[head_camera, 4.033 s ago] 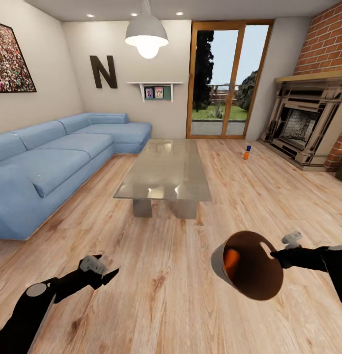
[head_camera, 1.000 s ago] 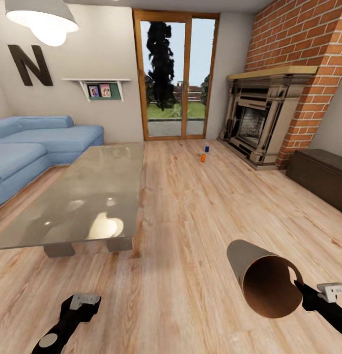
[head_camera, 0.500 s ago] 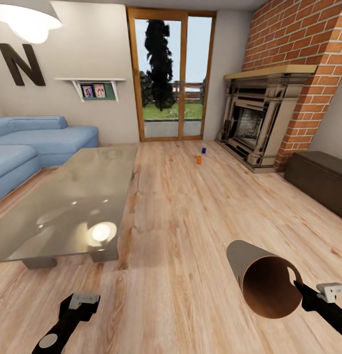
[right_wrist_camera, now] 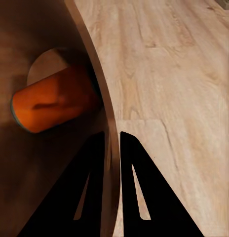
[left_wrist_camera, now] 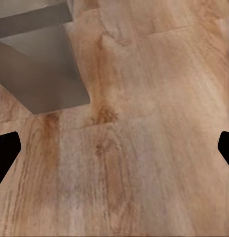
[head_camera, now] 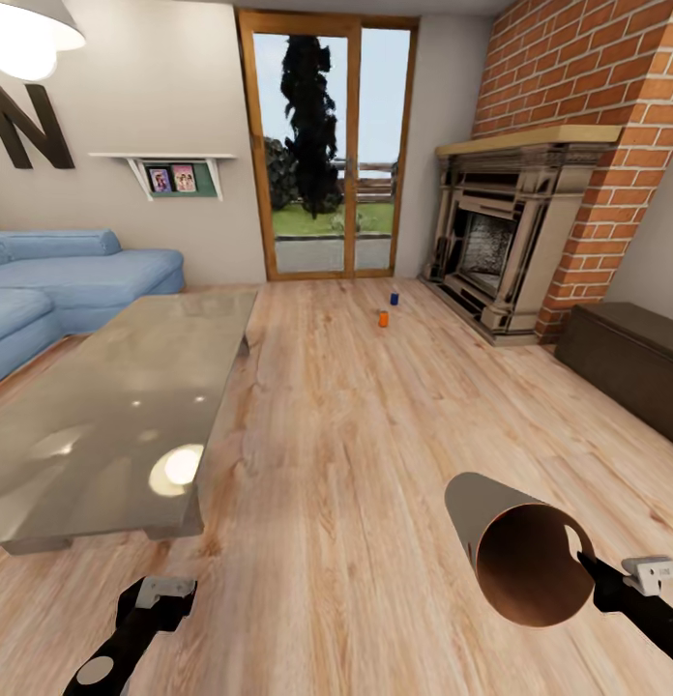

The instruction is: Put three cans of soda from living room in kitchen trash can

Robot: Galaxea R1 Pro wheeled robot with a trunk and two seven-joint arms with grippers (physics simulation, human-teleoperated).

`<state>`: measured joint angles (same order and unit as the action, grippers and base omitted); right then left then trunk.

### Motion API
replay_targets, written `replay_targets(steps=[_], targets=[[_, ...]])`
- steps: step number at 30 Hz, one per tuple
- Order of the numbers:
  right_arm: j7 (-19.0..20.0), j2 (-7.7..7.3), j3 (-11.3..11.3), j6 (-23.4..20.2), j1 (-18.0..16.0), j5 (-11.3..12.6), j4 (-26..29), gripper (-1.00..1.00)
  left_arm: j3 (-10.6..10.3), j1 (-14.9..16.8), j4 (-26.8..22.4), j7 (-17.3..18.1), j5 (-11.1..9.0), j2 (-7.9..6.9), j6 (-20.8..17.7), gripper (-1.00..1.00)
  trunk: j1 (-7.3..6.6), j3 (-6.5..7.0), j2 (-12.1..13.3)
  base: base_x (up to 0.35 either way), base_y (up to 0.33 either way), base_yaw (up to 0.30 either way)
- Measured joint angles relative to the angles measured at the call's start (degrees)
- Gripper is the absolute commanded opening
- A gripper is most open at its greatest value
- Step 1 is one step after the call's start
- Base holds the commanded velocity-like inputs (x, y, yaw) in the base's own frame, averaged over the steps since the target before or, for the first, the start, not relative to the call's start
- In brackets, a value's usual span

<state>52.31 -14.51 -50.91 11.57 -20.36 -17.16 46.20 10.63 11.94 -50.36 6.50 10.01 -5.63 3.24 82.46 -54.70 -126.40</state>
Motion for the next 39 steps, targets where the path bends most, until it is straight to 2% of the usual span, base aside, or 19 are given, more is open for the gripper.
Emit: replay_targets(steps=[39], targets=[[0.0, 0.00, 0.0, 0.3, 0.0, -0.2, -0.1, -1.00, 0.0, 0.0, 0.0, 0.0, 0.0, 0.00, 0.0, 1.00, 0.00, 0.00, 0.0, 0.244, -0.236, 0.000]])
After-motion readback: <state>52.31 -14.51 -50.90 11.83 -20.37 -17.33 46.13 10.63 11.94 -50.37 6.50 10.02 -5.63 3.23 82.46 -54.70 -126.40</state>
